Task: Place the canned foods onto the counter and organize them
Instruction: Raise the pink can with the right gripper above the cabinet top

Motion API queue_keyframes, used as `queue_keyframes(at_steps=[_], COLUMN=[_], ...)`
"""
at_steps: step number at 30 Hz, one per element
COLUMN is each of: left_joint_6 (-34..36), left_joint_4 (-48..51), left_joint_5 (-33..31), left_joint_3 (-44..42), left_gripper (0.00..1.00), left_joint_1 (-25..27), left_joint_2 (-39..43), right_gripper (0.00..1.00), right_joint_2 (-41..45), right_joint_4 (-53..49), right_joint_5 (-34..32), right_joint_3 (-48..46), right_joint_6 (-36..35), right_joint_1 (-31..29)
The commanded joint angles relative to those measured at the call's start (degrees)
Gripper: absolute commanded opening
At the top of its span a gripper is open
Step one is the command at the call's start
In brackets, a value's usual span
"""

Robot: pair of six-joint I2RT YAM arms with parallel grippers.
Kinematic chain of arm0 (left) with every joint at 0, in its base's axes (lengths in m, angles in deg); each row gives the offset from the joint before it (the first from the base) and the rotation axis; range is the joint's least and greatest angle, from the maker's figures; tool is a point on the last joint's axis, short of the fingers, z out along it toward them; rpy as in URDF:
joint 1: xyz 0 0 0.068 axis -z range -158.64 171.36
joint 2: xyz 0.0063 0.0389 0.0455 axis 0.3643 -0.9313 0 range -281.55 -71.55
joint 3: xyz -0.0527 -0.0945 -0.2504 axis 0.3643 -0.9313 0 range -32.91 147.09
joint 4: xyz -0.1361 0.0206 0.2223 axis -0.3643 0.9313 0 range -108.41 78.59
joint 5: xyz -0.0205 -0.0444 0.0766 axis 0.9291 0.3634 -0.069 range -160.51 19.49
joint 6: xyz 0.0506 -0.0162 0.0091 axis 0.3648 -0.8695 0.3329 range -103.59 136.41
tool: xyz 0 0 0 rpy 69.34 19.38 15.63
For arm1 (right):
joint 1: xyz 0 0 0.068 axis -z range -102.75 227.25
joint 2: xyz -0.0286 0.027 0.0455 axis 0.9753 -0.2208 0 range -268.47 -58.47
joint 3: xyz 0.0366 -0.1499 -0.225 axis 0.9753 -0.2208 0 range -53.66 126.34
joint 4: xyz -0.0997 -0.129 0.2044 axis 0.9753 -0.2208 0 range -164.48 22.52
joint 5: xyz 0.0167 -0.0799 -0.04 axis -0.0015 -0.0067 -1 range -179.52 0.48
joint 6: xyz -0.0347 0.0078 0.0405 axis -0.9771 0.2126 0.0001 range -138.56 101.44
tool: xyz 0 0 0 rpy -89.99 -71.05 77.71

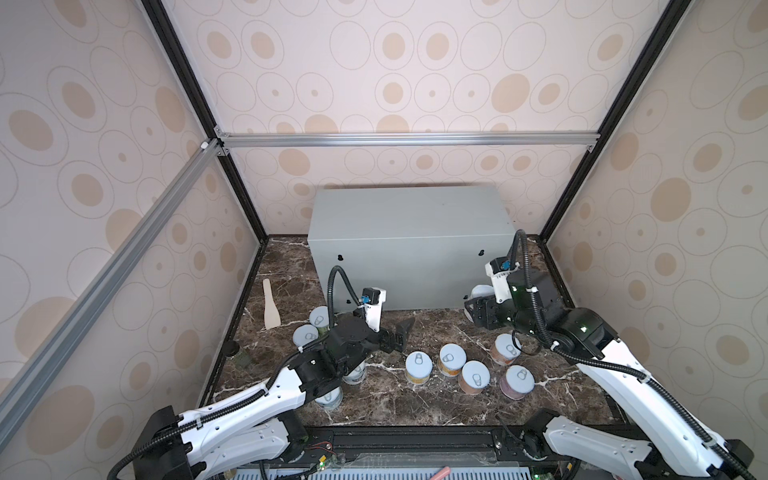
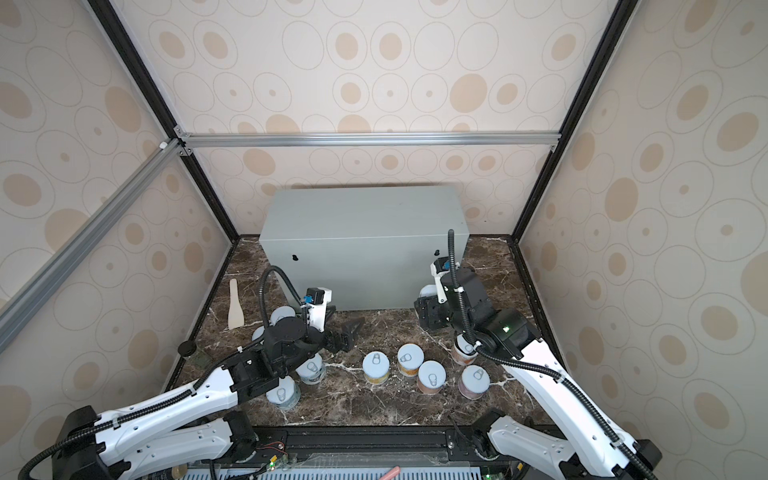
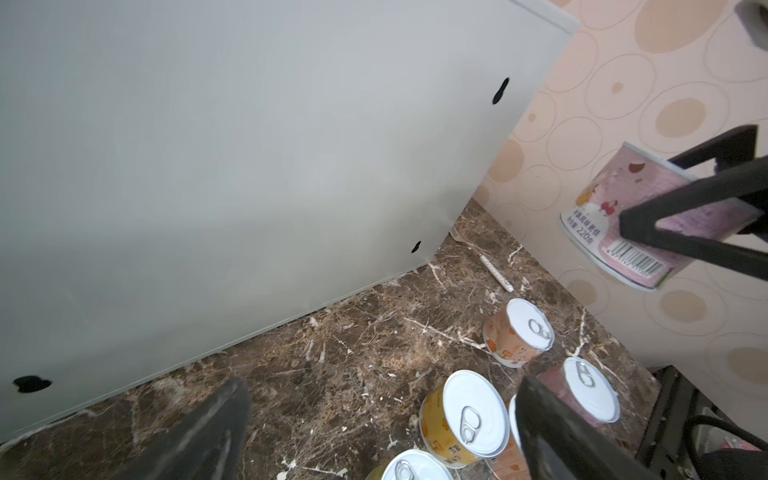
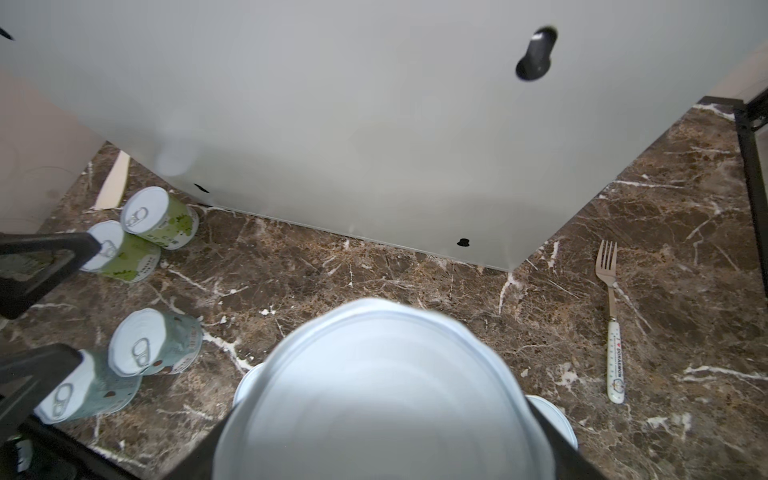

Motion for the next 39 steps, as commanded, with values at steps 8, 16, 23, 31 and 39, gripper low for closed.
queue_keyframes(at_steps=[8,16,23,31,39], left_joint_6=[-0.03,3.69,5.63,7.66,5.04], left_joint_4=[9.01,10.08,7.9,7.04,4.74], left_joint_5=[6.49,5.98,4.05,2.58,3.34], left_joint_3=[10.39,19.48,22.12,22.37,18.09], left_gripper=[0.99,0.99,0.99,0.99,0.99], left_joint_1=[-4.27,-7.28,-7.6,-7.58,-7.47], left_joint_2=[1.01,-1.66,-5.14,-7.82,-9.17], right_gripper=[0.5,0.5,0.5,0.5,0.49], right_joint_2=[-4.98,-14.67,-24.54,-37.04,-45.73], right_joint_4=[-9.96,-14.75,-16.45,-20.39,-20.24], right_joint_5=[3.66,1.19,1.53,3.26,3.57], right_joint_3=[19.58,37.08,50.32,68.5,75.13], right_joint_6=[-3.53,-6.67,-8.32,-10.07,-10.81], right_joint_1=[0.12,0.25,2.17,6.51,10.8])
